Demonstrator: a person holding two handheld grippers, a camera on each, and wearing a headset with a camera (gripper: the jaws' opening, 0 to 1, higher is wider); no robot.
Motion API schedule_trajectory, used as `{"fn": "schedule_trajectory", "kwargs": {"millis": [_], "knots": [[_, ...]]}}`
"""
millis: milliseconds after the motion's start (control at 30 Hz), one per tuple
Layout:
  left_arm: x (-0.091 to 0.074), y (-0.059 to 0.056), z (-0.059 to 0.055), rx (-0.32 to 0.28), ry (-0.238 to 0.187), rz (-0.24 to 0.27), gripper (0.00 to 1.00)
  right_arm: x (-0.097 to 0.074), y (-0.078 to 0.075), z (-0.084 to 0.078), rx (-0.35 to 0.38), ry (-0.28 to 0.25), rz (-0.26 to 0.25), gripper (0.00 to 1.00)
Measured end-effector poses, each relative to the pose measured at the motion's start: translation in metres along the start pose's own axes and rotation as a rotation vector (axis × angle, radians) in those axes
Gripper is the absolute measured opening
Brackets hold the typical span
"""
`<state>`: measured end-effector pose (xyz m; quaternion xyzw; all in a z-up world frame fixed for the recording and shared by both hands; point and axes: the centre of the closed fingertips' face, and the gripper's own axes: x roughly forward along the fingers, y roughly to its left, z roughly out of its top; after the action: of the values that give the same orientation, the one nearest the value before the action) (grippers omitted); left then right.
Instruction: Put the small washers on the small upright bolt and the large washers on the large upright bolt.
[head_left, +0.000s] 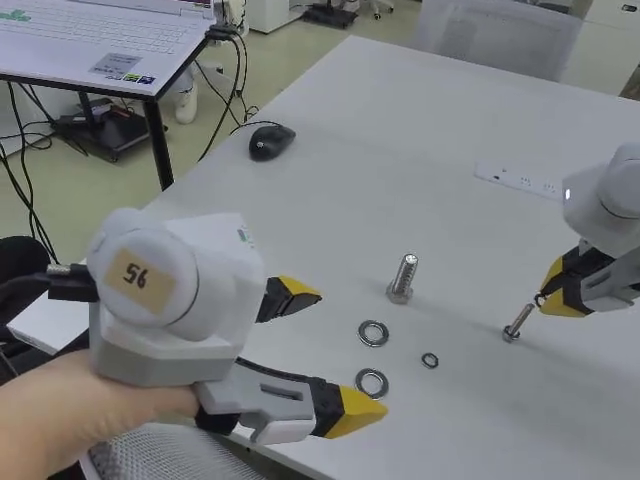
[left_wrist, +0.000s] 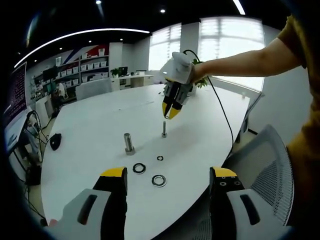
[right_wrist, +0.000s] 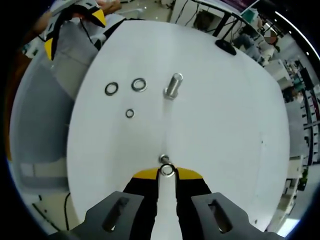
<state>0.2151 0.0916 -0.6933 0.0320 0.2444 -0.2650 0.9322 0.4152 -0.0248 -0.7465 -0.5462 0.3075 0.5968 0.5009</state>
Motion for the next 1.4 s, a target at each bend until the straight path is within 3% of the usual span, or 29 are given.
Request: {"fn": "schedule_trajectory", "kwargs": {"millis": [700,1400], "knots": [[-0.001,0.003,-0.002,-0.012,0.007,0.006,0.66,0.020,-0.002,-0.002,-0.025,0.032,0.032,0.12],[0.000,0.005,-0.002,-0.016,0.010,0.012,0.66,0.051,0.006,-0.012,0.011,0.028,0.063,0.13]]}}
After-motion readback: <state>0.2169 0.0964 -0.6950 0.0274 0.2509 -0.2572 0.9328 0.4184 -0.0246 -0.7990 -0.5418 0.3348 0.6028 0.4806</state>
